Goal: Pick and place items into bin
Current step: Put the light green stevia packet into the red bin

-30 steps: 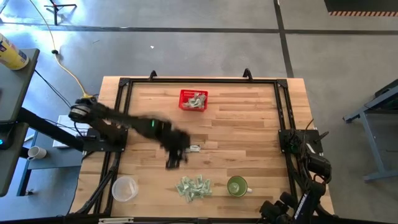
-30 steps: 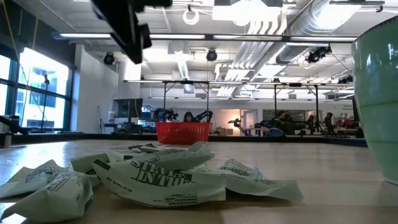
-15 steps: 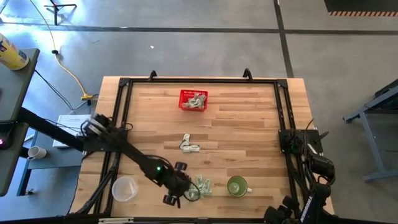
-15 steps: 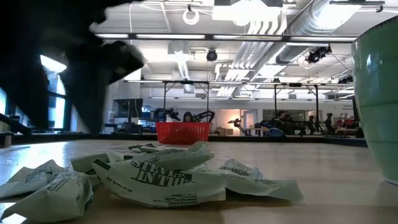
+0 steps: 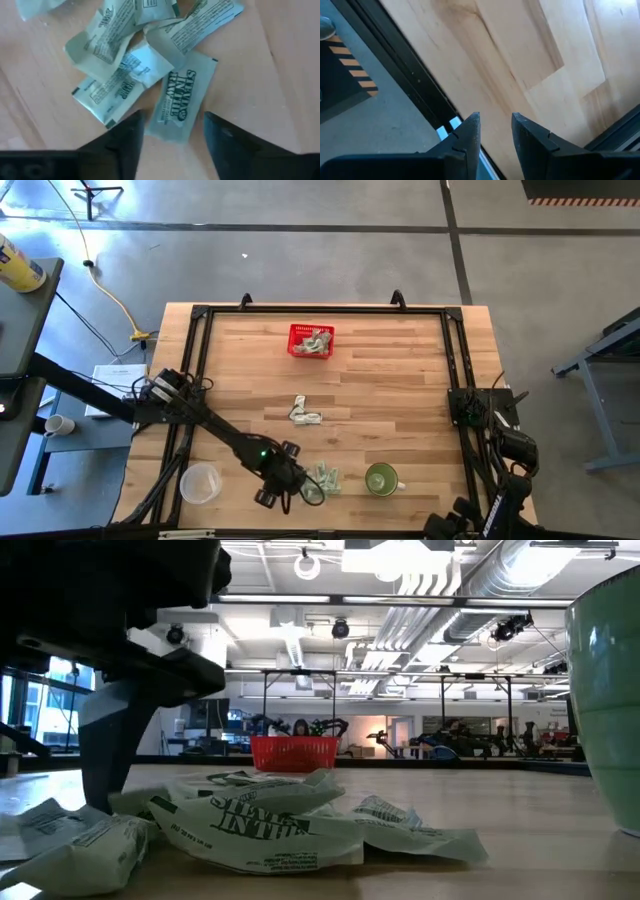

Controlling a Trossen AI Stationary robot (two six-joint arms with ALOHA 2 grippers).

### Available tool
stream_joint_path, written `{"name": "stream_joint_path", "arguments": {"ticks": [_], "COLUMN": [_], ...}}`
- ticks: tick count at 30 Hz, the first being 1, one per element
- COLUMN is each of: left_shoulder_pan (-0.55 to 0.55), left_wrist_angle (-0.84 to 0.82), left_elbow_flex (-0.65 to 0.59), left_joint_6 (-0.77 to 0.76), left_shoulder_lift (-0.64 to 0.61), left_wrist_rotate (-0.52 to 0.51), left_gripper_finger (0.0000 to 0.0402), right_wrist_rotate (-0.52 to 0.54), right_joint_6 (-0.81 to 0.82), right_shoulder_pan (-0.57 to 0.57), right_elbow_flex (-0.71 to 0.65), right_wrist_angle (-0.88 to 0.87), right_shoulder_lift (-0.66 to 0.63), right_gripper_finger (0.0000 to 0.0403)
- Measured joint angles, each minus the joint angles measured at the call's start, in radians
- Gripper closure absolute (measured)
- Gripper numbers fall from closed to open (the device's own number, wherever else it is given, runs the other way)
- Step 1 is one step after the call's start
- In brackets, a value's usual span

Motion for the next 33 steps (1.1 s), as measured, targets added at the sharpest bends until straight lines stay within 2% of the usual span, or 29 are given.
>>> {"name": "stream_joint_path", "arguments": {"ticks": [4,9,11,14,18,21,24,29,33], "left_shoulder_pan": [0.0,0.046,0.08,0.158,0.291,0.462,0.643,0.87,0.977], "left_wrist_angle": [-0.009,-0.103,-0.205,-0.322,-0.409,-0.367,-0.31,-0.133,-0.039], "left_elbow_flex": [-0.001,0.012,0.022,0.048,0.055,0.057,0.057,0.057,0.057], "left_joint_6": [0.022,0.042,0.069,0.13,0.289,0.348,0.402,0.53,0.561], "left_shoulder_lift": [0.002,-0.012,-0.024,-0.07,-0.172,-0.228,-0.247,-0.239,-0.204], "left_wrist_rotate": [-0.018,-0.014,0.001,-0.001,-0.114,-0.187,-0.203,-0.157,-0.13], "left_gripper_finger": [0.0242,0.0374,0.0378,0.036,0.0379,0.0379,0.0372,0.0376,0.0376], "right_wrist_rotate": [0.009,0.01,0.003,-0.022,-0.048,-0.063,-0.065,-0.062,-0.064], "right_joint_6": [-0.001,-0.002,-0.002,0.003,0.039,0.054,0.059,0.061,0.061], "right_shoulder_pan": [0.0,0.0,0.0,0.0,0.0,0.0,-0.005,-0.02,-0.038], "right_elbow_flex": [0.0,0.0,0.0,0.0,0.0,0.0,0.0,0.0,0.0], "right_wrist_angle": [-0.01,-0.046,-0.058,-0.07,-0.073,-0.074,-0.077,-0.081,-0.08], "right_shoulder_lift": [0.0,0.0,0.0,0.0,0.0,0.0,0.0,0.0,0.0], "right_gripper_finger": [0.03,0.03,0.03,0.03,0.03,0.03,0.03,0.03,0.03]}}
